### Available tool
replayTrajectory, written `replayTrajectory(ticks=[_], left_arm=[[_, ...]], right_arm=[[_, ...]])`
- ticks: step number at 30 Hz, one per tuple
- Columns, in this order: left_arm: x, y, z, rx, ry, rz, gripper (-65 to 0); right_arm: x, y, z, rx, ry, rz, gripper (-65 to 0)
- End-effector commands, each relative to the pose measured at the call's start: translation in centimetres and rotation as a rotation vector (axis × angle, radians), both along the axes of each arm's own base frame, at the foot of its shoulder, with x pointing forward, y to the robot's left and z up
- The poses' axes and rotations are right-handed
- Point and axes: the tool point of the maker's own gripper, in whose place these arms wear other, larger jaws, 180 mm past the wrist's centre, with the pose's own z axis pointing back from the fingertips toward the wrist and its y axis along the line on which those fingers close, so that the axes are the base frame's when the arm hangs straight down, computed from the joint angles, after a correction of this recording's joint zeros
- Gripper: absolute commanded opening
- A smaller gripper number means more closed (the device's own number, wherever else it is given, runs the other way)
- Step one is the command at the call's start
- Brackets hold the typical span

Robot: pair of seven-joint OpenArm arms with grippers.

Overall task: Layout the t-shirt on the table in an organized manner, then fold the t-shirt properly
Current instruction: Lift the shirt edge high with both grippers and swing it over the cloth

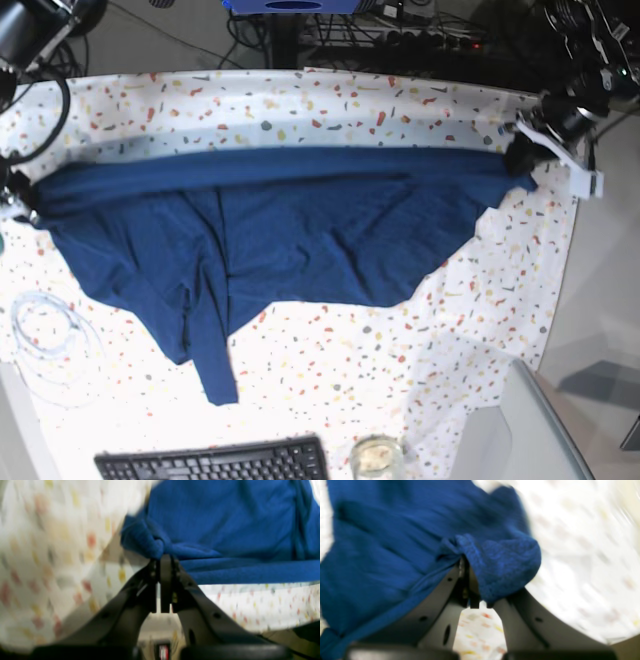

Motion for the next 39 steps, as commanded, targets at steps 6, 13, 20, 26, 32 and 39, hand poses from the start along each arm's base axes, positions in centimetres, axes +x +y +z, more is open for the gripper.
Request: replayTrajectory(ticks=[6, 13, 20, 26, 32, 39], left_arm=[[5.5, 0.5, 4.1, -0.004, -0.095, 0.038, -65.0], [12.4, 0.2, 10.1, -0.037, -0.239, 0.050, -65.0], [18.9, -2.6, 16.3, -0.093, -0.360, 0.000, -65.0], [23.8, -4.7, 19.2, -0.162, -0.393, -0.058, -65.0], [28.2, -7.2, 22.9, -0.196, -0.490, -0.105, -65.0], [30.9, -8.4, 26.3, -0.145, -0.550, -0.126, -65.0]], right_arm=[[4.9, -2.4, 4.9, -0.040, -0.106, -0.011, -64.5], [10.3, -4.1, 9.0, -0.053, -0.170, -0.007, -64.5], [15.8, -5.1, 13.5, -0.050, -0.230, 0.030, -64.5], [19.9, -6.0, 17.8, -0.100, -0.310, 0.043, -64.5], [23.1, -7.4, 21.8, -0.152, -0.380, 0.021, -64.5], [25.3, -9.3, 27.8, -0.226, -0.458, 0.015, -64.5]])
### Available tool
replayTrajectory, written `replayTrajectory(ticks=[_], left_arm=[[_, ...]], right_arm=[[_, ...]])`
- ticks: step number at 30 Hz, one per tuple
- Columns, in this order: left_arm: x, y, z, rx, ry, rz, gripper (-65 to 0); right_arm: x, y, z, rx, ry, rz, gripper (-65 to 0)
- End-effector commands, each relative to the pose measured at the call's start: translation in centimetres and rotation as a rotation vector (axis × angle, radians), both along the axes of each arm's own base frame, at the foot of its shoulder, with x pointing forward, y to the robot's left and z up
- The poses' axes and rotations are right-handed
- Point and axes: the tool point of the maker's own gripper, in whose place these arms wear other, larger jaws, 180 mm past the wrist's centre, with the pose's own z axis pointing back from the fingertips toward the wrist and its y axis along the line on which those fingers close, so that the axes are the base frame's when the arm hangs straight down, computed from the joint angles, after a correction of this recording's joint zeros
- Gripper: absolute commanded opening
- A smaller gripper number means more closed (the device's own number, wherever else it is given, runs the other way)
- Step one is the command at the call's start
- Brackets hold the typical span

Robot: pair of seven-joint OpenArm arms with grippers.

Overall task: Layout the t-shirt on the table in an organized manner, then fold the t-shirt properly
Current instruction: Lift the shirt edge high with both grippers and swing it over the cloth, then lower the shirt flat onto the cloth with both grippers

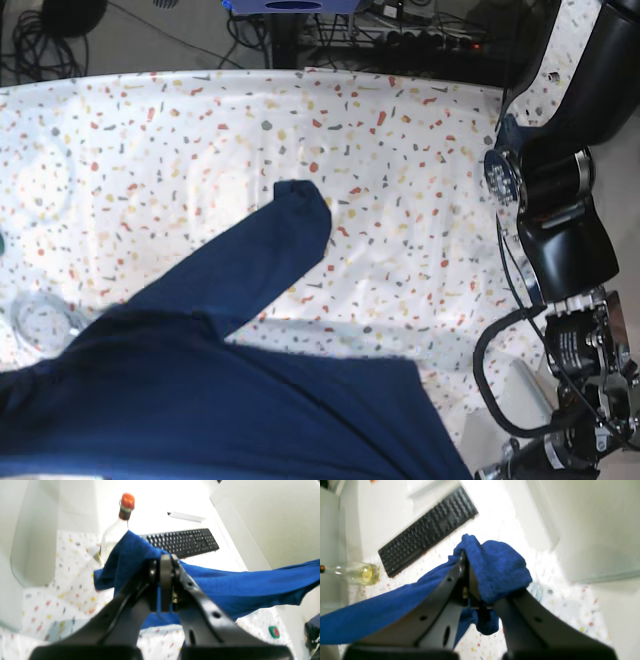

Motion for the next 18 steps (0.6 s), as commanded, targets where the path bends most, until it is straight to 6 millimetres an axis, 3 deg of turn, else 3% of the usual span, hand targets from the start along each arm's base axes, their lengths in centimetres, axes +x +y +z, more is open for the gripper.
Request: replayTrajectory(ticks=[1, 4, 6, 13, 18], left_arm=[[0.8, 0.6, 4.2, -0.012, -0.108, 0.017, -65.0], [0.9, 0.6, 4.8, -0.013, -0.121, 0.018, -65.0], [0.8, 0.6, 4.4, -0.012, -0.113, 0.016, -65.0], [-2.6, 0.8, -3.5, 0.016, 0.020, 0.020, -65.0], [-7.1, 0.8, -10.1, 0.045, 0.140, 0.019, -65.0]], right_arm=[[0.4, -1.8, 4.3, -0.032, -0.099, -0.033, -64.5], [0.5, -1.8, 5.4, -0.037, -0.118, -0.033, -64.5], [0.3, -1.8, 5.0, -0.031, -0.098, -0.030, -64.5], [-2.3, -0.1, -3.8, -0.014, 0.077, 0.009, -64.5], [-6.8, 1.2, -10.0, 0.108, 0.117, 0.000, -64.5]])
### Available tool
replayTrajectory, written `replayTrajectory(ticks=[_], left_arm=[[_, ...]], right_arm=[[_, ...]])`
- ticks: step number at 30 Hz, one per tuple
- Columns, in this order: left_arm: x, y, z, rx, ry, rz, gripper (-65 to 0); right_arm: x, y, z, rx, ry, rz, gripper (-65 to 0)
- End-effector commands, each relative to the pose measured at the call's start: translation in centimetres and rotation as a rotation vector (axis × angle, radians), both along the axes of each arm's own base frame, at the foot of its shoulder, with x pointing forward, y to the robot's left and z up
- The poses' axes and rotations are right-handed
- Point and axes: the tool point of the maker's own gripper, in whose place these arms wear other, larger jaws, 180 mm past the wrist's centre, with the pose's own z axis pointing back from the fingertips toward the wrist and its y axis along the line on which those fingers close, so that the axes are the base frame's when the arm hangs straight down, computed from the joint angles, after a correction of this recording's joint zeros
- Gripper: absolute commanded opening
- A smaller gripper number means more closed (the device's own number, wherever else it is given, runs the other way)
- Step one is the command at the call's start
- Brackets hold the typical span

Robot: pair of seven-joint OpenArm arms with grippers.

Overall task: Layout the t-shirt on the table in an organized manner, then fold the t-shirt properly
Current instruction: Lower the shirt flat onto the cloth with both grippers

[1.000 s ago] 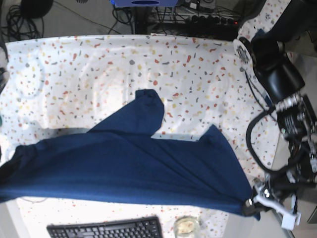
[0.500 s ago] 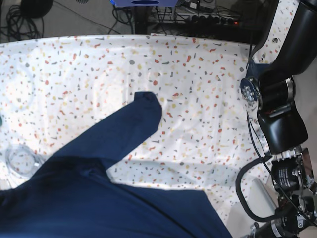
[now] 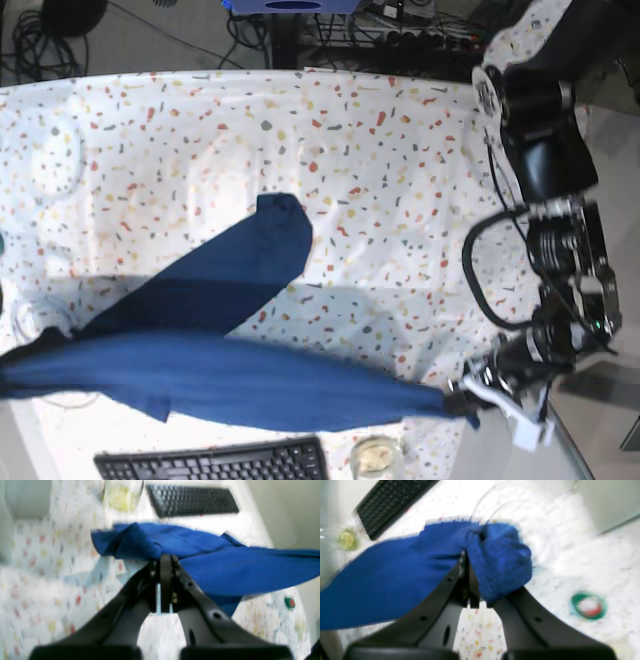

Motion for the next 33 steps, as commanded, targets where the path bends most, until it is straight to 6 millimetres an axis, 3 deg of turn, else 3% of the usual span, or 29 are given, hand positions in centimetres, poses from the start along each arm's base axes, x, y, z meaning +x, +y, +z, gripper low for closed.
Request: replayTrajectory(ticks=[1, 8, 12, 15, 24, 33], left_arm=[[-0.1, 0.6, 1.2, -0.007, -0.052, 0.014, -65.0], [-6.4, 3.7, -4.5, 0.014, 0.078, 0.093, -65.0], [-9.5, 4.7, -6.3, 0.032, 0.126, 0.120, -65.0], [-11.6, 5.3, -7.0, 0.051, 0.150, 0.133, -65.0], [-16.3, 7.3, -9.4, 0.078, 0.237, 0.184, -65.0], [-19.4, 7.3, -11.7, 0.086, 0.323, 0.182, -65.0]], right_arm=[[-0.2, -1.8, 2.1, -0.014, -0.066, -0.043, -64.5], [-7.9, -1.2, -5.5, 0.055, 0.065, -0.111, -64.5], [-11.7, -0.1, -9.3, 0.090, 0.142, -0.133, -64.5], [-13.6, 0.5, -11.1, 0.107, 0.188, -0.138, -64.5], [-17.6, 1.3, -12.2, 0.063, 0.230, -0.126, -64.5], [-21.3, 2.4, -15.1, 0.070, 0.281, -0.149, -64.5]])
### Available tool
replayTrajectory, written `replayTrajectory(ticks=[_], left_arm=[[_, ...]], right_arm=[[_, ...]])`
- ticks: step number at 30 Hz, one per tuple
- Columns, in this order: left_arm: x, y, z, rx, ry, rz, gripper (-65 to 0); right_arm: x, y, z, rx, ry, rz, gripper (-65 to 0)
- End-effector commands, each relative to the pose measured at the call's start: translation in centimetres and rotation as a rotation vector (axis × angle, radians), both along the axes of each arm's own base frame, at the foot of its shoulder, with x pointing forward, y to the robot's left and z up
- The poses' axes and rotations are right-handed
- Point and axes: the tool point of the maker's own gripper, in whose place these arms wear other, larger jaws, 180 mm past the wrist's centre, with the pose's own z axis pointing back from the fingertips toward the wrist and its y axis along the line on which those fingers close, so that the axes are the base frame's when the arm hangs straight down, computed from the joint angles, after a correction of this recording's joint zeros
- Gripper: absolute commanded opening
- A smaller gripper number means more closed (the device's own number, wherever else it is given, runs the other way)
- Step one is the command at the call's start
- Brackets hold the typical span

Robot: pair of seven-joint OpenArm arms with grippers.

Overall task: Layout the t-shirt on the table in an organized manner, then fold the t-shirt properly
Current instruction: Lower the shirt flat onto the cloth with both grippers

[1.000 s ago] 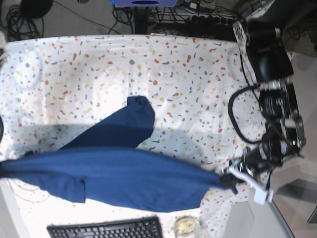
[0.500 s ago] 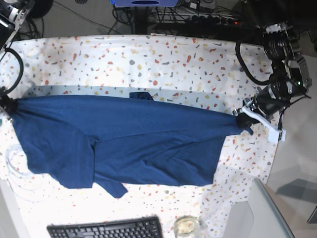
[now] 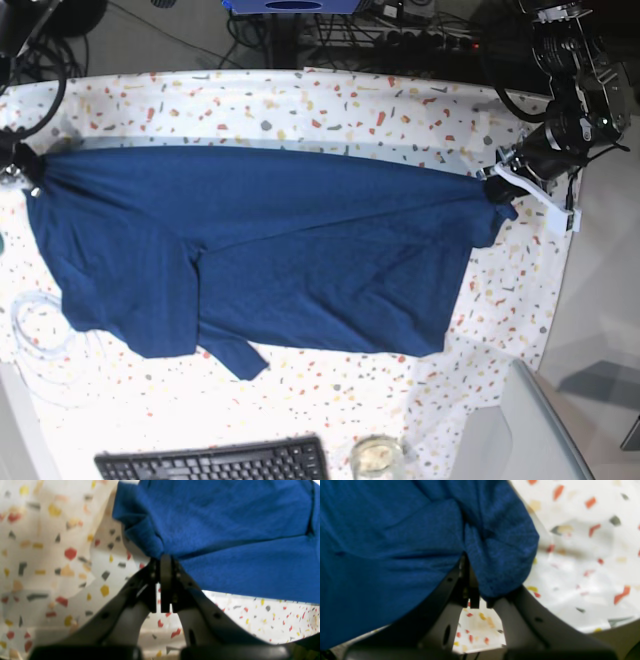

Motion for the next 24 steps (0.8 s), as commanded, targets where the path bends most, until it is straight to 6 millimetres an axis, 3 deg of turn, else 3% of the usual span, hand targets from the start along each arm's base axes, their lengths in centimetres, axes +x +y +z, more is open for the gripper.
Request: replayTrajectory(ticks=[1, 7, 11, 16, 24], left_arm=[[0.5, 0.6, 0.9, 0.016, -0.036, 0.001, -65.0], [-0.7, 1.8, 0.9, 0.037, -0.023, 0.021, -65.0], [-0.7, 3.6, 1.9, 0.063, -0.044, 0.067, -65.0], [-0.8, 4.3, 3.4, 0.096, -0.046, 0.066, -65.0], [-4.0, 3.9, 1.2, 0.083, 0.032, 0.073, -65.0]], right_arm=[[0.6, -1.0, 1.0, -0.031, -0.033, -0.001, -64.5], [-1.1, 0.0, 0.4, -0.022, -0.009, 0.005, -64.5], [-0.6, 0.4, 2.0, -0.038, -0.061, 0.024, -64.5], [-0.3, 0.9, 3.2, -0.033, -0.059, 0.060, -64.5], [-3.7, 1.7, 1.2, 0.000, 0.006, 0.021, -64.5]])
